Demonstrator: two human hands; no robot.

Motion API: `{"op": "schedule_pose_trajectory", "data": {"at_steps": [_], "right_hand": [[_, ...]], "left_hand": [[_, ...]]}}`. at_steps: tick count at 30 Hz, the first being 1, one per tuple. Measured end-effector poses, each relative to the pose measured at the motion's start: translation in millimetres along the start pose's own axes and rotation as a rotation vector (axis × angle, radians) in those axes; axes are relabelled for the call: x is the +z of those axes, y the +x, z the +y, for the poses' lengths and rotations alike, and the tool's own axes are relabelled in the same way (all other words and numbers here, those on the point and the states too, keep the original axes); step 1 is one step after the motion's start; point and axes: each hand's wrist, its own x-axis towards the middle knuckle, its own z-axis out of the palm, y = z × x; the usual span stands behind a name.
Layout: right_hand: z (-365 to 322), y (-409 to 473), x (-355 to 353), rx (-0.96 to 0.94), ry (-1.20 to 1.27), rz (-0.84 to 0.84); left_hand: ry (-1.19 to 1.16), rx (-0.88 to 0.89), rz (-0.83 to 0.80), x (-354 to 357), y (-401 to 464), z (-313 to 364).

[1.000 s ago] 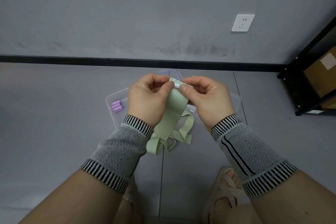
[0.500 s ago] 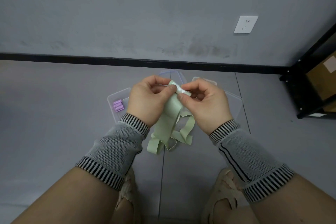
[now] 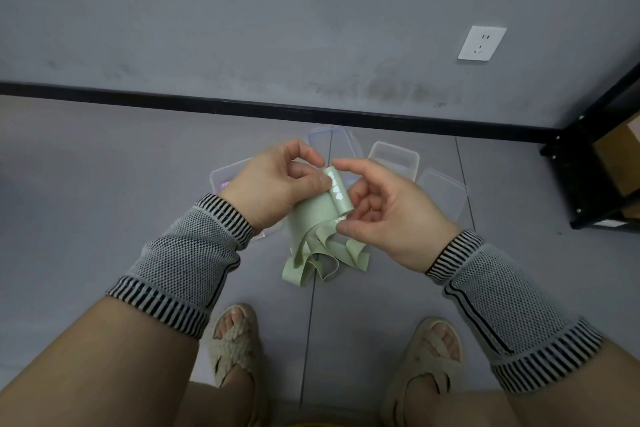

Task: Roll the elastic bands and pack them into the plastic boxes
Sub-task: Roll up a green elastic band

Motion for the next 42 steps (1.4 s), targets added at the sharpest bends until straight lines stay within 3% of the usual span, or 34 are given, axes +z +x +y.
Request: {"op": "schedule_pose_trajectory", "data": {"at_steps": [7,14,18,25,31,39,42], "right_hand": [[4,-1,1,0.016,-0.094,-0.036],[3,-2,-12,0.021,0.052,0.014],[3,-1,-14,0.011,0.095,0.007],[2,-1,-18,-0.005,0.135,0.066],[-2,2,-5,-0.068,-0.247,0.214],[-1,2,-3,-0.044,-0.028,0.170],[-6,3,-4,-0.042,0.177,0.136]], "left_hand": [[0.220,-0.047,-0.045,3,-3,1],[0.423,-0.130,-0.041,-14,-8,-1],[0.361,-0.083,-0.068,-17,-8,2],[0.371,0.051,0.027,-15,-7,7],[0.403,0.153,0.076,-1,-6,7],[0.266,0.052,0.050,3,-1,1],[0.129,0.092,0.087,4,0,5]]}}
